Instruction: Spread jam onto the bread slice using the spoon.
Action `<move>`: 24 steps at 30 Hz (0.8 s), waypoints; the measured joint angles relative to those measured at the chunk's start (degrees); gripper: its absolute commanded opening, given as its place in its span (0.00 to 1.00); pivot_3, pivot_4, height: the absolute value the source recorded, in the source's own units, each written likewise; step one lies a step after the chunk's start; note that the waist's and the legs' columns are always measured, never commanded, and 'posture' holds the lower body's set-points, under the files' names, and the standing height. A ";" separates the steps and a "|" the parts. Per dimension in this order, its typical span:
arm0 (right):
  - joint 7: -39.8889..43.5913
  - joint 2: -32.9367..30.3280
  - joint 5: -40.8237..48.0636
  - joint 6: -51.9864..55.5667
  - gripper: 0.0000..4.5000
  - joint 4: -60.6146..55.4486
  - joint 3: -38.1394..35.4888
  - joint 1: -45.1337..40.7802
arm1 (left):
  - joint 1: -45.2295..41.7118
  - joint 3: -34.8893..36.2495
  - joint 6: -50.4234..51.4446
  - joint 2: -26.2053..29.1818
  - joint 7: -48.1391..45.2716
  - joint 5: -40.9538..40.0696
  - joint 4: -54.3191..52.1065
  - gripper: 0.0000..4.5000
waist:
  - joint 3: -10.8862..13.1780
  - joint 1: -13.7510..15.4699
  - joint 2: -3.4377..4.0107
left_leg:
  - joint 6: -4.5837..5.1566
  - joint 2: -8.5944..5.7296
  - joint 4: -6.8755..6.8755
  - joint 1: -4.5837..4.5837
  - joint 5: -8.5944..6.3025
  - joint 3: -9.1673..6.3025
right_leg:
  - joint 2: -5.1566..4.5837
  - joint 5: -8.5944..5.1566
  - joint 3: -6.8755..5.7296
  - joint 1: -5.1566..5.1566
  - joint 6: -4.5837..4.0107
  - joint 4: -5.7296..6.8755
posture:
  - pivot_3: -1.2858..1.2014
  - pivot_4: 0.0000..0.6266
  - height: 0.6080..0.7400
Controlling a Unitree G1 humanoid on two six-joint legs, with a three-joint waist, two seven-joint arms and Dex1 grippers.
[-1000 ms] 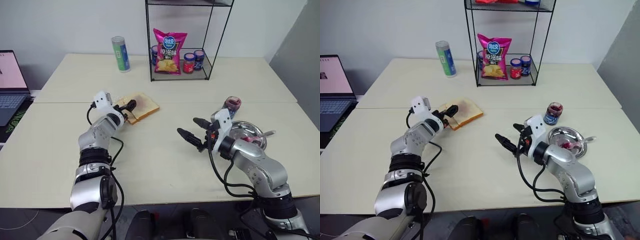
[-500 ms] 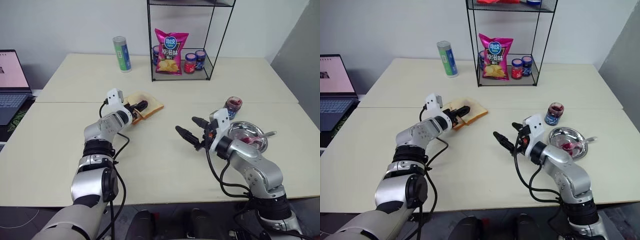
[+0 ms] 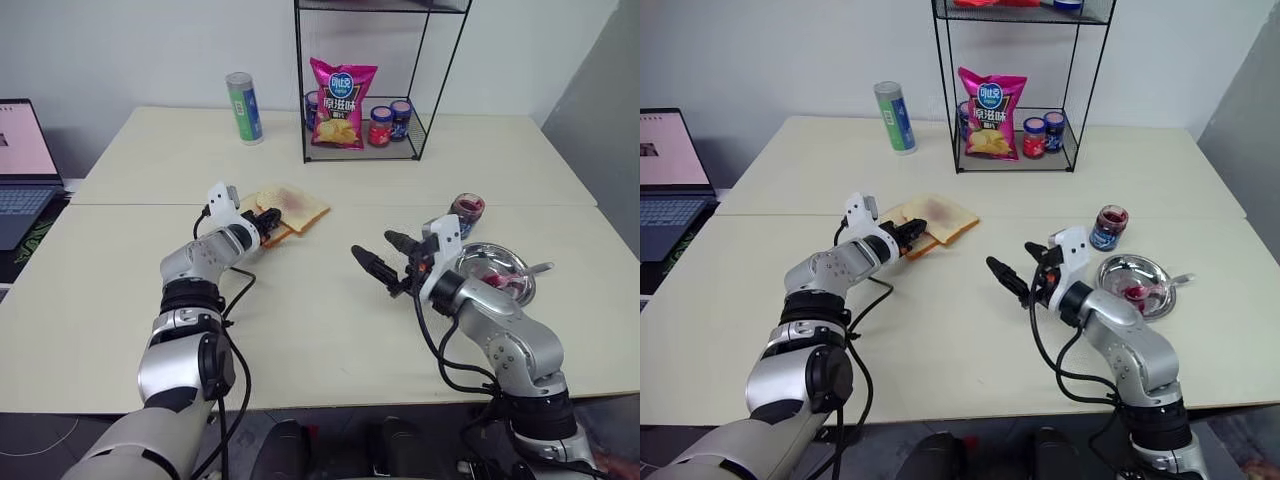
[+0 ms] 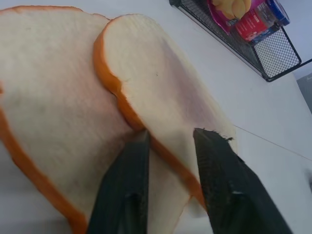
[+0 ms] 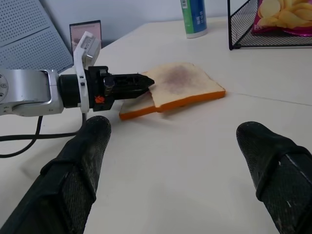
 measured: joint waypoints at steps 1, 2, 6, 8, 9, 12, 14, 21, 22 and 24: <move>0.01 0.01 0.00 0.00 1.00 0.00 0.00 -0.04 | -0.01 0.09 -0.01 0.00 -0.08 -0.02 0.00 0.05 | 0.00 -0.01 0.00 | 0.00 0.00 0.00 0.00 0.00 0.00 | 0.00 0.00 0.00 0.00 0.00 0.00 | 0.52 0.24 1.00; 0.03 0.01 0.00 0.00 1.00 0.00 0.00 -0.05 | 0.00 0.24 -0.01 0.00 -0.11 -0.06 0.00 0.00 | 0.00 -0.01 0.00 | 0.00 0.00 0.00 0.00 0.00 0.00 | 0.00 0.00 0.00 0.00 0.00 0.00 | 0.52 0.24 1.00; 0.15 -0.02 0.00 0.01 1.00 0.00 0.00 -0.06 | 0.01 1.01 -0.01 -0.01 -0.32 -1.13 -0.32 0.00 | 0.00 -0.02 0.00 | 0.00 0.01 -0.01 0.00 0.00 0.00 | -0.01 0.00 0.00 -0.01 0.00 0.00 | 0.52 0.24 1.00; 0.17 -0.04 -0.01 0.01 1.00 0.00 -0.01 -0.06 | 0.06 1.13 0.14 -0.07 -0.70 -1.87 -1.03 0.00 | 0.00 -0.02 0.00 | 0.00 0.01 -0.01 0.00 0.00 0.00 | -0.01 0.00 0.01 -0.01 0.00 -0.01 | 0.52 0.24 1.00; 0.15 -0.12 -0.03 0.01 1.00 0.01 -0.11 -0.05 | 0.11 1.38 0.63 -0.34 -1.48 -2.62 -2.30 0.00 | 0.02 -0.01 0.00 | 0.00 0.01 -0.01 -0.03 0.00 -0.02 | -0.02 0.00 -0.01 -0.01 0.00 -0.01 | 0.52 0.24 1.00; 0.17 -0.44 -0.01 0.07 1.00 0.01 -0.36 -0.05 | 0.01 1.47 2.54 -0.72 -2.97 -5.29 -7.03 0.00 | 0.03 -0.05 0.01 | -0.01 0.02 -0.01 -0.04 0.00 -0.01 | -0.02 0.00 0.01 -0.02 0.00 -0.03 | 0.52 0.24 1.00; 0.26 -0.75 0.03 0.08 1.00 0.01 -0.80 -0.11 | -0.09 1.46 4.05 -0.97 -3.42 -6.90 -10.07 0.00 | 0.03 -0.09 0.01 | -0.01 0.02 -0.01 -0.03 -0.01 0.00 | -0.02 0.00 0.03 -0.02 0.00 -0.03 | 0.52 0.24 1.00; 0.41 -2.76 0.29 0.23 1.00 0.01 -2.26 -0.82 | 3.48 0.94 11.49 -1.66 -3.82 -12.03 -22.07 0.00 | 0.03 -0.16 0.01 | -0.02 0.05 -0.03 0.00 -0.01 0.00 | -0.02 0.00 0.05 -0.02 0.00 -0.01 | 0.52 0.24 1.00; 0.39 -2.81 0.37 0.23 1.00 0.01 -2.38 -0.82 | 4.42 0.94 13.06 -1.66 -3.56 -12.80 -24.01 0.00 | 0.03 -0.17 0.02 | -0.02 0.06 -0.03 0.00 -0.01 0.00 | -0.02 0.00 0.06 -0.02 -0.01 -0.01 | 0.52 0.24 1.00; 0.33 -2.85 0.59 0.23 1.00 0.01 -2.71 -0.82 | 6.46 0.80 16.68 -1.58 -2.82 -14.64 -28.67 0.00 | 0.03 -0.20 0.02 | -0.03 0.07 -0.03 -0.01 -0.01 0.00 | -0.03 0.00 0.08 -0.02 0.00 -0.02 | 0.52 0.24 1.00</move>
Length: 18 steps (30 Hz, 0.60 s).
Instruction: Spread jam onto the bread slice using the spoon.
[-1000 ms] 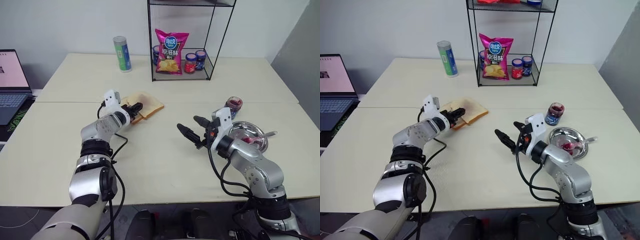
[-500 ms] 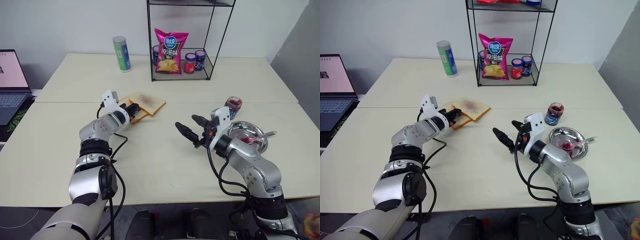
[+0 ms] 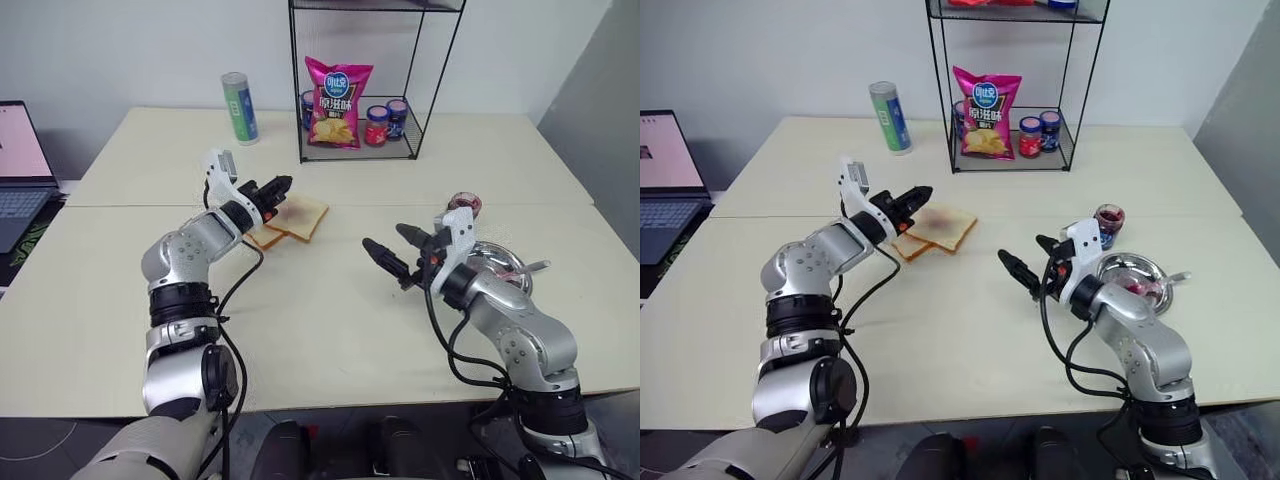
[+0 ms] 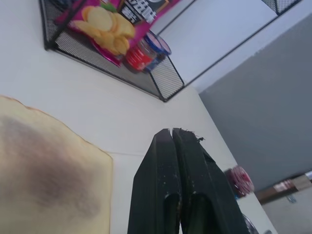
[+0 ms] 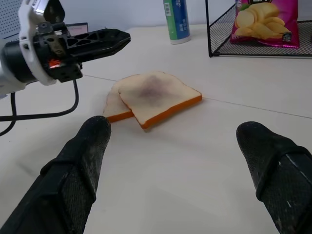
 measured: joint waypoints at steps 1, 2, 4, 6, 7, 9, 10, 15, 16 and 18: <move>-0.01 -0.01 0.20 0.01 1.00 0.00 -0.23 -0.01 | 1.46 -0.29 2.17 0.29 0.28 -1.09 -3.26 0.00 | 0.00 -0.02 0.00 | 0.00 0.00 0.00 0.01 0.00 0.01 | 0.00 0.00 0.01 0.00 0.00 0.00 | 0.52 0.24 1.00; -0.01 -0.10 0.28 0.03 1.00 -0.02 -0.45 -0.02 | 2.87 -0.81 3.89 0.78 0.45 -1.61 -6.09 0.00 | 0.01 -0.04 0.01 | -0.01 0.00 -0.01 0.01 0.00 0.01 | 0.00 0.00 0.03 0.00 0.00 -0.01 | 0.52 0.24 1.00; -0.01 -0.58 0.30 0.16 1.00 -0.03 -0.83 -0.02 | 5.24 -1.28 6.05 1.74 1.55 -2.23 -10.10 0.04 | 0.01 0.00 0.02 | -0.01 -0.01 -0.01 0.03 0.00 0.00 | -0.01 0.00 0.03 0.01 0.00 0.02 | 0.52 0.24 1.00; 0.02 -0.94 0.30 0.20 1.00 -0.06 -0.94 0.12 | 6.93 -0.97 6.18 1.90 3.36 -2.16 -11.48 0.12 | 0.01 0.04 0.02 | -0.02 -0.01 -0.01 0.04 0.00 0.00 | -0.01 0.00 0.02 0.02 -0.01 0.01 | 0.52 0.24 1.00; 0.05 -0.99 0.30 0.20 1.00 -0.07 -0.94 0.23 | 7.88 -0.93 6.23 1.73 4.09 -2.16 -12.05 0.17 | 0.01 0.05 0.02 | -0.02 -0.01 -0.01 0.04 0.00 0.00 | -0.01 0.00 0.03 0.02 -0.01 0.01 | 0.52 0.24 1.00; 0.04 -1.15 0.30 0.20 1.00 -0.07 -0.96 0.77 | 11.12 -1.07 6.54 0.35 5.37 -2.21 -13.79 0.25 | 0.01 0.05 0.02 | -0.01 -0.01 -0.01 0.04 0.00 0.02 | -0.02 0.00 0.06 0.02 -0.01 -0.01 | 0.52 0.24 1.00; 0.03 -1.16 0.30 0.20 1.00 -0.07 -0.96 0.98 | 12.42 -0.82 6.66 -1.12 6.56 -2.33 -14.23 0.30 | 0.01 0.07 0.02 | -0.02 -0.01 0.00 0.03 0.00 0.02 | -0.02 0.00 0.06 0.02 -0.01 -0.03 | 0.52 0.24 1.00; -0.03 -0.74 0.33 0.20 1.00 -0.07 -0.95 0.94 | 16.67 1.78 5.54 -8.93 13.23 -4.09 -16.69 0.52 | 0.01 0.29 0.01 | -0.01 -0.01 0.00 0.00 0.00 0.00 | -0.04 0.00 0.05 0.03 -0.01 -0.08 | 0.52 0.24 1.00; -0.01 -0.78 0.33 0.23 1.00 -0.07 -0.95 0.94 | 16.86 2.27 4.36 -9.45 14.06 -4.10 -16.98 0.58 | 0.01 0.29 0.01 | -0.01 -0.01 0.00 0.02 0.00 0.00 | -0.02 0.00 0.05 0.03 -0.01 -0.08 | 0.52 0.24 1.00; 0.00 -0.96 0.33 0.37 1.00 -0.07 -0.95 0.95 | 17.50 2.85 2.32 -10.39 14.93 -4.08 -16.95 0.65 | 0.01 0.28 0.01 | -0.01 -0.01 0.00 0.02 0.00 0.01 | -0.01 -0.01 0.05 0.03 -0.01 -0.08 | 0.52 0.24 1.00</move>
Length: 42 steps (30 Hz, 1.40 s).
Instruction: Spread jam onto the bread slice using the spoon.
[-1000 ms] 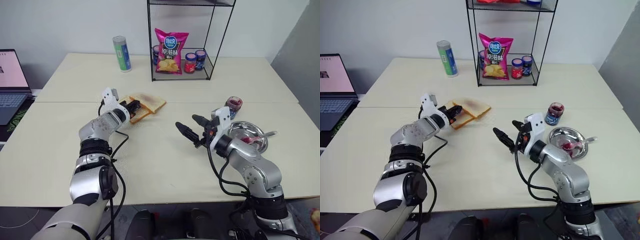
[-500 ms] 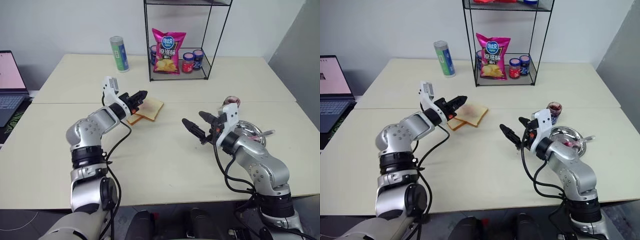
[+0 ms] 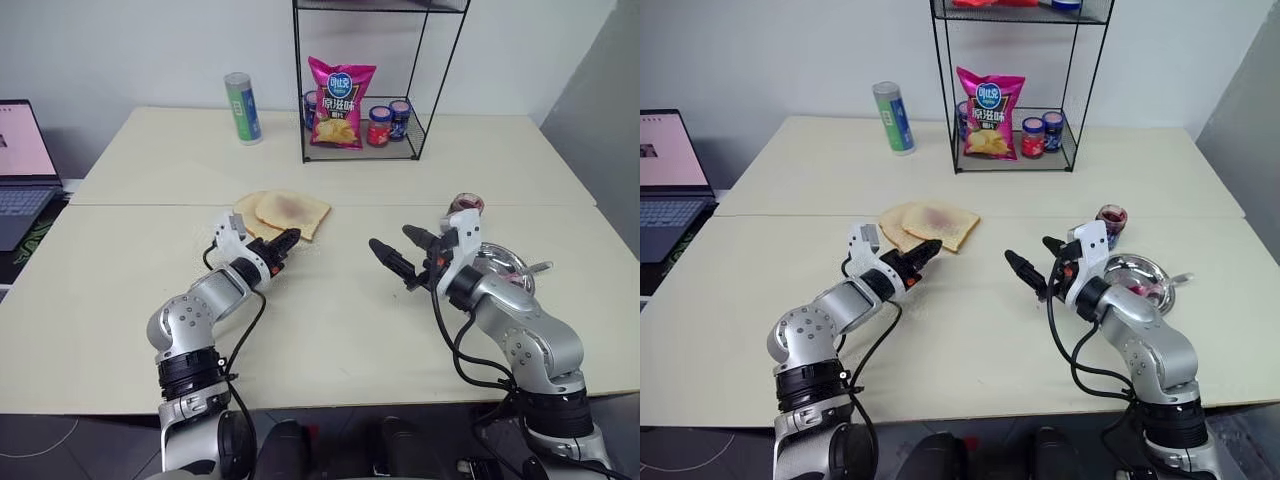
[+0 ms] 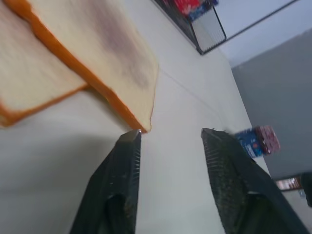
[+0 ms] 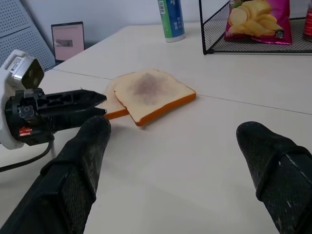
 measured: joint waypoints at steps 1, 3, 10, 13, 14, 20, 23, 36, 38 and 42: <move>0.01 -0.28 0.00 0.03 1.00 0.00 -0.01 0.00 | 0.12 0.04 -1.06 -0.66 0.23 0.01 0.48 0.70 | 0.00 0.01 0.00 | 0.00 -0.02 0.00 0.00 0.00 0.01 | 0.01 0.00 0.00 0.00 0.00 0.00 | 0.52 0.24 1.00; 0.02 -0.75 -0.01 0.03 1.00 0.00 -0.12 -0.07 | -0.50 0.03 -3.41 -2.15 0.29 0.07 2.62 0.81 | 0.00 0.09 0.00 | 0.01 -0.05 0.01 -0.01 0.00 0.01 | 0.04 0.00 -0.02 0.01 0.00 -0.02 | 0.52 0.24 1.00; -0.02 -0.87 -0.01 0.06 1.00 0.02 -0.27 -1.22 | -4.17 0.11 -8.79 -4.04 1.41 0.11 10.00 0.99 | 0.00 0.14 0.00 | 0.03 -0.07 -0.01 -0.02 -0.01 0.02 | 0.10 -0.01 -0.03 0.03 0.01 -0.09 | 0.52 0.24 1.00; 0.01 -0.85 0.03 0.20 1.00 0.01 -0.25 -1.25 | -7.41 0.60 -11.95 -4.52 1.36 0.28 16.58 0.99 | 0.00 0.18 0.00 | 0.03 -0.08 -0.01 -0.02 0.00 0.01 | 0.13 -0.01 -0.07 0.03 0.02 -0.10 | 0.52 0.24 1.00; 0.00 -0.87 0.02 0.23 1.00 0.01 -0.26 -1.24 | -8.44 0.87 -13.03 -4.55 1.26 0.27 18.65 0.99 | 0.00 0.17 0.00 | 0.04 -0.08 -0.01 -0.02 -0.01 0.02 | 0.13 -0.01 -0.07 0.03 0.02 -0.10 | 0.52 0.24 1.00; -0.06 -1.07 0.01 0.49 1.00 -0.03 -0.55 -1.22 | -16.44 2.87 -17.19 -3.28 -0.42 0.01 32.52 0.99 | 0.00 0.41 0.00 | 0.05 -0.10 0.01 0.00 0.01 -0.01 | 0.13 -0.14 -0.21 0.07 0.26 -0.09 | 0.52 0.24 1.00; -0.10 -1.07 -0.01 0.49 1.00 -0.05 -0.58 -1.22 | -18.61 2.89 -18.65 -2.38 -1.51 0.36 36.98 0.89 | 0.00 0.61 0.00 | 0.06 -0.10 0.01 0.00 0.01 -0.01 | 0.13 -0.14 -0.21 0.08 0.25 -0.09 | 0.52 0.24 1.00; -0.29 -1.06 -0.11 0.16 1.00 -0.48 -0.99 -1.23 | -16.58 1.45 -16.72 -2.64 -2.43 0.63 35.15 0.30 | 0.00 0.26 0.00 | 0.03 -0.06 -0.11 -0.05 -0.01 -0.01 | 0.10 -0.01 -0.14 0.02 0.03 -0.18 | 0.52 0.24 1.00; -0.14 -1.06 -0.12 -0.12 1.00 -0.42 -0.99 -1.25 | -16.48 1.43 -16.64 -2.65 -2.41 0.63 34.33 0.23 | 0.01 0.26 0.00 | 0.03 -0.07 -0.11 -0.05 -0.01 -0.02 | 0.10 -0.01 -0.14 0.02 0.04 -0.18 | 0.52 0.24 1.00; -0.12 -0.92 -0.15 -0.38 1.00 0.12 -0.98 -1.60 | -16.48 1.44 -16.47 -2.51 -2.10 0.62 33.49 0.05 | 0.01 0.26 0.00 | 0.03 -0.07 -0.10 -0.05 -0.01 -0.02 | 0.10 -0.02 -0.15 0.02 0.05 -0.18 | 0.52 0.24 1.00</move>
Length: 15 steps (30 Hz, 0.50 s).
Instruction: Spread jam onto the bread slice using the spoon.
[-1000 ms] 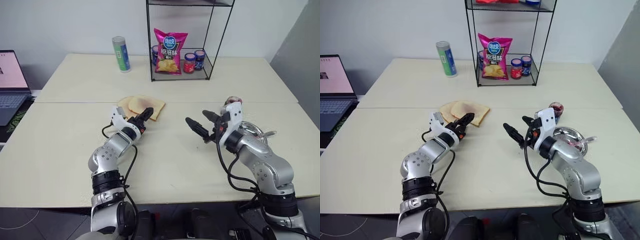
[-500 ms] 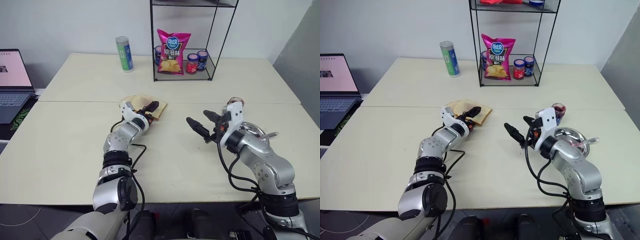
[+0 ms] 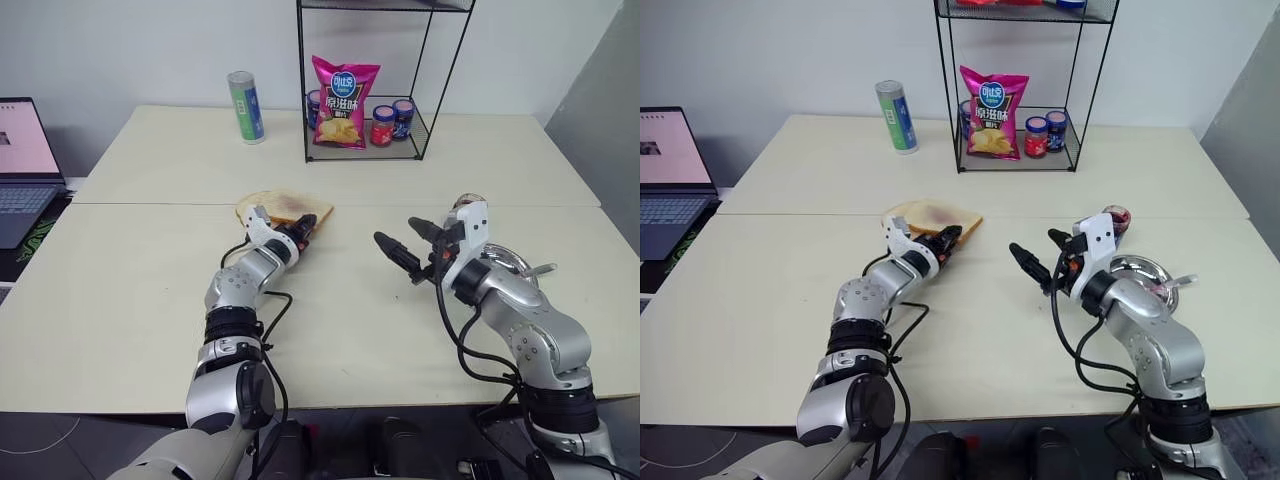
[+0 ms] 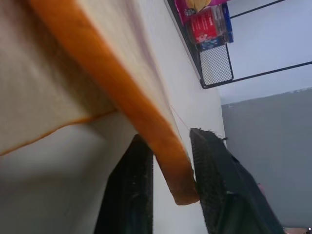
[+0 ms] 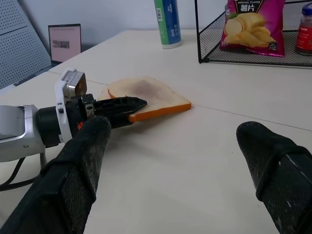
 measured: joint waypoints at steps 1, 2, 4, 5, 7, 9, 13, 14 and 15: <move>0.01 0.04 0.00 -0.02 1.00 0.00 0.04 0.00 | 0.00 0.01 0.15 0.01 0.10 -0.02 -0.39 0.00 | 0.00 0.00 0.00 | 0.00 0.00 0.00 -0.01 0.00 -0.01 | 0.00 0.00 0.00 0.00 0.00 0.00 | 0.52 0.24 1.00; 0.02 0.04 0.00 -0.04 1.00 0.00 0.06 0.00 | 0.00 0.05 0.46 0.01 0.28 -0.12 -0.88 0.00 | 0.00 0.00 0.00 | 0.00 0.00 0.00 -0.01 0.00 0.00 | 0.00 0.00 0.00 0.00 0.00 0.00 | 0.52 0.24 1.00; 0.05 0.04 0.02 -0.04 1.00 0.00 0.06 0.00 | 0.09 -0.04 1.57 0.04 0.71 -0.24 -2.66 0.00 | 0.00 0.00 0.00 | 0.00 0.00 0.00 -0.02 0.00 -0.01 | 0.00 0.00 0.01 -0.01 -0.01 -0.02 | 0.52 0.24 1.00; 0.07 0.03 0.05 -0.03 1.00 -0.02 0.06 0.01 | 0.45 -0.79 2.45 0.36 0.53 -0.19 -4.06 0.00 | 0.01 -0.02 0.00 | 0.00 0.00 -0.01 -0.03 0.00 0.00 | 0.00 0.00 0.01 -0.01 -0.01 -0.03 | 0.52 0.24 1.00; 0.09 -0.20 0.13 0.06 1.00 -0.20 0.00 0.15 | 2.31 -5.36 5.59 2.16 -2.20 0.34 -9.06 0.00 | 0.01 -0.07 0.01 | -0.01 0.00 -0.05 -0.03 0.00 0.00 | 0.00 0.01 0.02 -0.01 -0.02 -0.05 | 0.52 0.24 1.00; 0.14 -1.39 0.62 1.03 1.00 -1.43 -0.64 0.80 | 4.79 -12.45 12.21 5.60 -8.07 -0.06 -17.19 0.00 | 0.03 -0.01 0.04 | -0.03 -0.03 -0.06 -0.05 0.00 -0.02 | -0.01 0.01 0.02 -0.02 -0.02 -0.04 | 0.52 0.24 1.00; 1.96 -5.46 5.32 5.18 1.00 -6.06 -3.11 3.11 | 9.12 -19.79 22.63 12.99 -17.84 -4.34 -28.50 0.00 | 0.05 -0.19 0.07 | -0.05 0.04 -0.10 -0.04 -0.02 0.00 | -0.06 0.01 0.05 -0.03 -0.03 -0.11 | 0.52 0.24 1.00; 2.37 -6.11 5.89 5.75 1.00 -6.66 -3.43 3.55 | 9.83 -20.39 23.62 14.25 -18.77 -4.54 -29.43 0.00 | 0.04 -0.39 0.07 | -0.06 0.03 -0.29 0.06 -0.01 0.03 | -0.06 0.00 0.08 0.01 -0.04 -0.18 | 0.52 0.24 1.00; 3.35 -8.04 7.86 7.67 1.00 -8.32 -4.23 4.84 | 12.30 -22.92 25.67 18.36 -22.40 -4.63 -31.78 0.00 | 0.07 -0.59 0.12 | -0.09 0.06 -0.48 0.12 0.01 0.06 | -0.06 -0.01 0.11 -0.02 -0.06 -0.29 | 0.52 0.24 1.00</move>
